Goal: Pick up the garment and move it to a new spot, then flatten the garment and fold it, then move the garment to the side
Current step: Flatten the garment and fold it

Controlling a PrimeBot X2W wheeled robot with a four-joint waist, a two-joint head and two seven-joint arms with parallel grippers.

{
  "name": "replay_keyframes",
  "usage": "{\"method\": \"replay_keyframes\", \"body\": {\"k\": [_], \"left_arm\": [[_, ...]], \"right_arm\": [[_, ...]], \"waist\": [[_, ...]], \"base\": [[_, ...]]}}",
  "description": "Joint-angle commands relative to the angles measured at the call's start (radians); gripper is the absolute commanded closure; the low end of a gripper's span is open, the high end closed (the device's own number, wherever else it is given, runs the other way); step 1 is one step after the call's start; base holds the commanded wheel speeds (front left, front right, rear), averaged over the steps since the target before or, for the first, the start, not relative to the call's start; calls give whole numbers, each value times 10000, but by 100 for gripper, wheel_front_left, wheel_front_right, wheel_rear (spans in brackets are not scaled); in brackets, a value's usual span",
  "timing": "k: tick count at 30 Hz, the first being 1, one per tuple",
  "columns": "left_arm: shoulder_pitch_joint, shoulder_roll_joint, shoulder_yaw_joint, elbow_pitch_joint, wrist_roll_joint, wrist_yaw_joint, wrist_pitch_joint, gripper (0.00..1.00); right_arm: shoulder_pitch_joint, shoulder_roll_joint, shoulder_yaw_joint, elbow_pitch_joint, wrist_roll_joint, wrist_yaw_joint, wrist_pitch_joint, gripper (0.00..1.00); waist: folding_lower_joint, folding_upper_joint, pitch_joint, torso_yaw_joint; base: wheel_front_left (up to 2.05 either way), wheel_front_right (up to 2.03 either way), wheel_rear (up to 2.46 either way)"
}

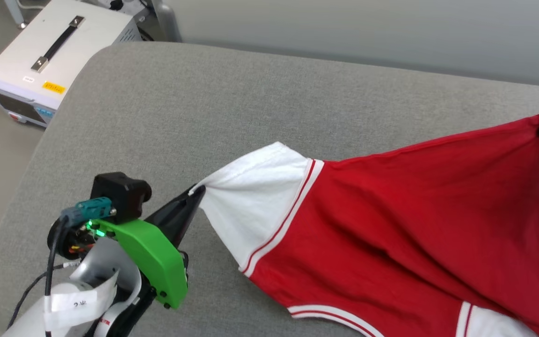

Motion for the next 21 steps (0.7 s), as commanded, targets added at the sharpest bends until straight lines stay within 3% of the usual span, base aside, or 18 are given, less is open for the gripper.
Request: {"method": "replay_keyframes", "body": {"k": [1,15,21], "left_arm": [[-352,-40,176,-47,11,112,-200,100],[-1521,-693,1663,-278,389,573,-2229,100],[-2190,-821,2057,-316,482,544,-2736,100]], "right_arm": [[188,-93,-67,-221,129,-6,-160,100],[664,34,-810,-2495,288,-6,-942,100],[585,163,-1077,-3233,261,-6,-1233,100]], "waist": [[0,0,-603,-456],[0,0,-1302,-1321],[0,0,-1169,-1556]], "base": [[0,0,0],[0,0,0],[0,0,0]]}}
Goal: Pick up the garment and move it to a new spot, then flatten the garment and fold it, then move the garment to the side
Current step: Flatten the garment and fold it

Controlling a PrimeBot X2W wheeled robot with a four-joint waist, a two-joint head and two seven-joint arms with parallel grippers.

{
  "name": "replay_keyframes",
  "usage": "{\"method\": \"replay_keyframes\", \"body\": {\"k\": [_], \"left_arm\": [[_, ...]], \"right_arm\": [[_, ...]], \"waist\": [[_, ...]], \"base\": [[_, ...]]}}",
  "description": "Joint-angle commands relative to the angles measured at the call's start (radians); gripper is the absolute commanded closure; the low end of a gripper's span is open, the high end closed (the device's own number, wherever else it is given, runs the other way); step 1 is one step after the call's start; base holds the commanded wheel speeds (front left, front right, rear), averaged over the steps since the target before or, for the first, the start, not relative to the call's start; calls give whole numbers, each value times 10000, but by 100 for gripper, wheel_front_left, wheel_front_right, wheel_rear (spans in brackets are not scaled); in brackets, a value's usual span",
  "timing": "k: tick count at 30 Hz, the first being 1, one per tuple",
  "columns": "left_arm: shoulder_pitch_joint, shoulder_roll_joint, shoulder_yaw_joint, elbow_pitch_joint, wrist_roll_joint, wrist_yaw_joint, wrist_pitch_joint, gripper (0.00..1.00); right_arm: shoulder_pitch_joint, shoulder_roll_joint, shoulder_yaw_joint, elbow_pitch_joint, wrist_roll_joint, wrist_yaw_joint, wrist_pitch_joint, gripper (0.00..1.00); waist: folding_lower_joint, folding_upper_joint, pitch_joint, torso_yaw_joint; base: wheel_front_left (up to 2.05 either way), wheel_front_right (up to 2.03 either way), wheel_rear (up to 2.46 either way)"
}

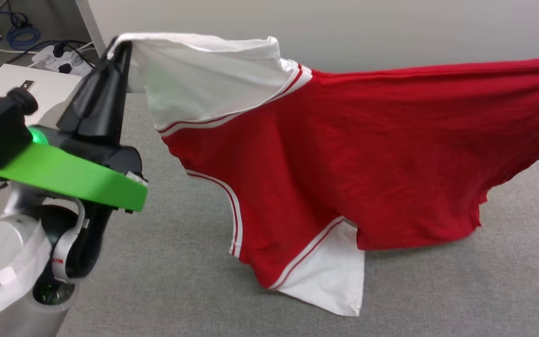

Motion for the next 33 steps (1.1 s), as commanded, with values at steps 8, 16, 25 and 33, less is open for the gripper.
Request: {"method": "replay_keyframes", "body": {"k": [8,16,25,33], "left_arm": [[-1861,241,548,-9,508,-104,-188,100],[-4303,888,706,717,771,-744,424,100],[-8003,1488,582,2825,982,-2055,1097,100],[-11844,892,-32,5737,1568,-3001,1031,100]], "right_arm": [[-779,82,-455,-438,-225,-6,-836,100],[-2351,-53,-485,-113,-570,-6,-1564,100],[-5286,-343,176,1167,-1328,-6,-2186,100],[-8425,-226,803,3349,-2356,-6,-3510,100]], "waist": [[0,0,969,-255],[0,0,2534,-344],[0,0,4790,-498],[0,0,6299,-562]], "base": [[0,0,0],[0,0,0],[0,0,0],[0,0,0]]}}
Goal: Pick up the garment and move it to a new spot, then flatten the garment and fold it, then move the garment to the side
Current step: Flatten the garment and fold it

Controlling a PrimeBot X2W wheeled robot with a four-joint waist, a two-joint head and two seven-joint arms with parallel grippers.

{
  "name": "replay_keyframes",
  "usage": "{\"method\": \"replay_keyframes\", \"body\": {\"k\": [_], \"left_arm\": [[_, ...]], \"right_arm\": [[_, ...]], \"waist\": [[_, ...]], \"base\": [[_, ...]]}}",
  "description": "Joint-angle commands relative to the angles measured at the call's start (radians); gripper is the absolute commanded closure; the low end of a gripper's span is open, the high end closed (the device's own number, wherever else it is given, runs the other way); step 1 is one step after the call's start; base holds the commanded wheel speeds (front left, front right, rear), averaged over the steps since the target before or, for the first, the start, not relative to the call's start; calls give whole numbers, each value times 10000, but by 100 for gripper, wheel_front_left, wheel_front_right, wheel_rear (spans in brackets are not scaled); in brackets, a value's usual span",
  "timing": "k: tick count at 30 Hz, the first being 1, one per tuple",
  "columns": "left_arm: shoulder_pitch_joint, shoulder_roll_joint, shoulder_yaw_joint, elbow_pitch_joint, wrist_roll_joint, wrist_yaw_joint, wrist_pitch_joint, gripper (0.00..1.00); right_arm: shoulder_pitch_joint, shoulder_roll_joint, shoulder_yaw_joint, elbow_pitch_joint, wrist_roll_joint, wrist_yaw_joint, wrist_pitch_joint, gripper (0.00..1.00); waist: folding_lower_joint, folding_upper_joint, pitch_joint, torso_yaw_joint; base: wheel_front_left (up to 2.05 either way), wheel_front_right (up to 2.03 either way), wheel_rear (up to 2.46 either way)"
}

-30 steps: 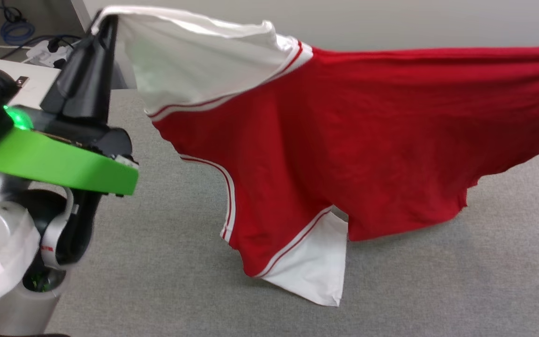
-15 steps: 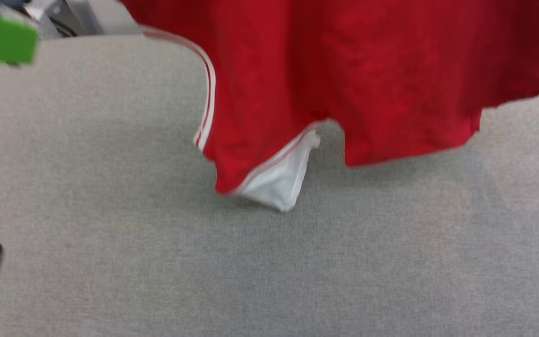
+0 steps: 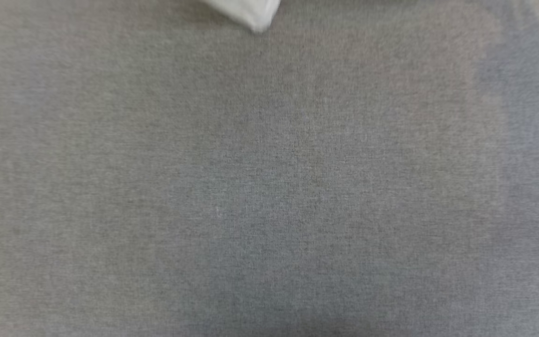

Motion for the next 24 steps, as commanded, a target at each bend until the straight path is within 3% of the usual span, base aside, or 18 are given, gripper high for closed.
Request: {"method": "replay_keyframes", "body": {"k": [1,7,13,20,24], "left_arm": [[-760,-51,45,540,222,-28,-133,100],[-3226,-637,-389,2827,1129,-266,-1291,100],[-4223,-1114,-820,4847,1612,-488,-2817,100],[-3174,-1790,-1322,6159,1318,-722,-4272,100],[-1164,-2572,-1595,6380,948,-777,-4710,100]], "right_arm": [[-536,9,-72,462,-269,-23,-346,100],[-2370,423,191,2354,-1041,-23,-1613,100],[-3390,677,460,3889,-1539,-23,-2749,100],[-3222,891,955,5039,-1392,-23,-3708,100],[-1938,1182,1806,5661,-1003,-23,-4433,100]], "waist": [[-2,-1,1349,-150],[-2,-1,1937,-259],[-2,-1,2298,-228],[-2,-1,2393,62],[-2,-1,1876,232]], "base": [[0,0,0],[0,0,0],[0,0,0],[0,0,0],[0,0,0]]}}
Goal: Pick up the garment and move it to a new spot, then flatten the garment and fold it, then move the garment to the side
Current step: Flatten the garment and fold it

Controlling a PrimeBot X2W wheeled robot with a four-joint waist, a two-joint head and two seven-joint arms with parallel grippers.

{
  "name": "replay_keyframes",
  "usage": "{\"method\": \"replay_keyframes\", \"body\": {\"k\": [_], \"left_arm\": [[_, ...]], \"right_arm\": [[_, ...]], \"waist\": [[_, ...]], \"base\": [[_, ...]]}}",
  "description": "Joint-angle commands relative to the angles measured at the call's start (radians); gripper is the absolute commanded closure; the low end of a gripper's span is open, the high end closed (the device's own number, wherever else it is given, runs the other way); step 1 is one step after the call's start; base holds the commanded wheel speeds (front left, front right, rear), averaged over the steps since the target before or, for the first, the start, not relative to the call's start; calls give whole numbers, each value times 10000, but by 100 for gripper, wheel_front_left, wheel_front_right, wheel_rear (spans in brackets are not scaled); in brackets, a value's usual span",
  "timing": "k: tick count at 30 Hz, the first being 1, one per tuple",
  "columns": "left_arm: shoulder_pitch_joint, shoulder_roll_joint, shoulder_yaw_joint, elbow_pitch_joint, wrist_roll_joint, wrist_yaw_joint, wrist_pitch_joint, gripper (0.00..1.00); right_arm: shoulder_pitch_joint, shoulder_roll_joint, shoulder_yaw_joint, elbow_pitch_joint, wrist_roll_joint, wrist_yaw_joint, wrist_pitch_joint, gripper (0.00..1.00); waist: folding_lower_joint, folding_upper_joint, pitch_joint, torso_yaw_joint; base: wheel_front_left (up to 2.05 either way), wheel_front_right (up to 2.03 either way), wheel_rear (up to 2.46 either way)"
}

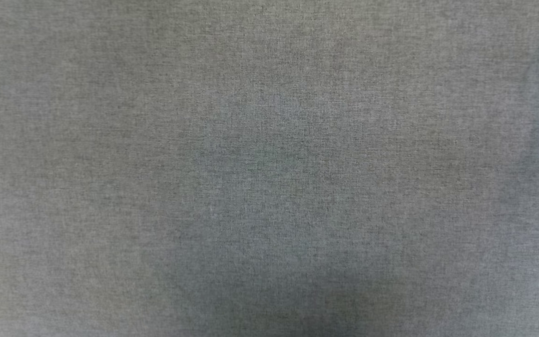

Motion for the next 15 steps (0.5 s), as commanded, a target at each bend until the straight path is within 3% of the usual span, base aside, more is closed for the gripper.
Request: {"method": "replay_keyframes", "body": {"k": [1,10,13,15], "left_arm": [[565,-129,-25,-60,-75,-53,-108,100],[4356,-600,300,-1494,-124,114,-135,100],[7644,-548,175,-1985,-346,195,-136,100],[8526,-526,159,-2036,-509,257,-127,100]], "right_arm": [[372,49,114,77,205,-19,-199,100],[2789,103,775,178,1329,-19,-637,100],[5257,-48,1610,-132,2531,-19,-467,100],[5980,-135,1762,-248,2912,-19,-423,100]], "waist": [[-2,0,-390,81],[-2,0,-1923,277],[-2,0,-3487,442],[-2,0,-3928,525]], "base": [[0,0,0],[0,0,0],[0,0,0],[0,0,0]]}}
